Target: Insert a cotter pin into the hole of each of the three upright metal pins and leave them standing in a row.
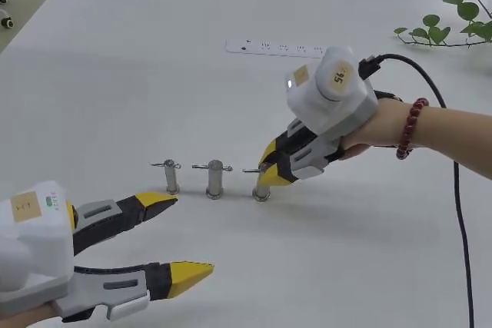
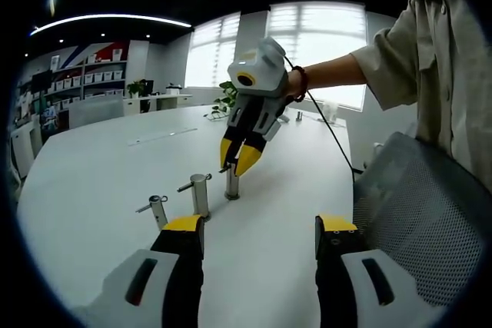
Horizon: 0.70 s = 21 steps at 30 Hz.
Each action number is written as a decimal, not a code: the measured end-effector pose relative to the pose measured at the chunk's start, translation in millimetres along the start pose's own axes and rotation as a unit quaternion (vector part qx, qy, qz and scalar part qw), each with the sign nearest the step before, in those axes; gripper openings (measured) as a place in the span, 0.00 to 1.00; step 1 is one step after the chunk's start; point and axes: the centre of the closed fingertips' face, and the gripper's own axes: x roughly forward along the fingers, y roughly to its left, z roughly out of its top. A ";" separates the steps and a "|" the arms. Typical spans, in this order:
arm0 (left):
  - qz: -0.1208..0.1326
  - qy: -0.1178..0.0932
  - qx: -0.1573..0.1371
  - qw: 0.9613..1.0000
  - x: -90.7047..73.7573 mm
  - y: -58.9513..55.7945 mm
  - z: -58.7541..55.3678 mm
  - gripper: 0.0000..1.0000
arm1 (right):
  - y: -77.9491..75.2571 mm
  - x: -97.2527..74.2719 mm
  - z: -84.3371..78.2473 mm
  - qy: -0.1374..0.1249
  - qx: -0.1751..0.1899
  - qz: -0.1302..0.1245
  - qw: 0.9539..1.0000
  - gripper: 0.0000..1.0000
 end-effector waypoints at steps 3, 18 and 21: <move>0.000 0.001 0.002 1.000 0.3 1.0 0.4 0.58 | -0.5 2.4 -1.4 0.004 0.003 -0.001 1.000 0.15; 0.003 -0.002 -0.005 1.000 -3.0 7.6 5.9 0.64 | 5.3 -8.4 -0.3 -0.037 0.093 -0.019 0.995 0.29; 0.003 -0.001 -0.007 1.000 -3.6 7.9 6.3 0.67 | 9.6 -13.4 -1.1 -0.045 0.111 -0.027 0.992 0.34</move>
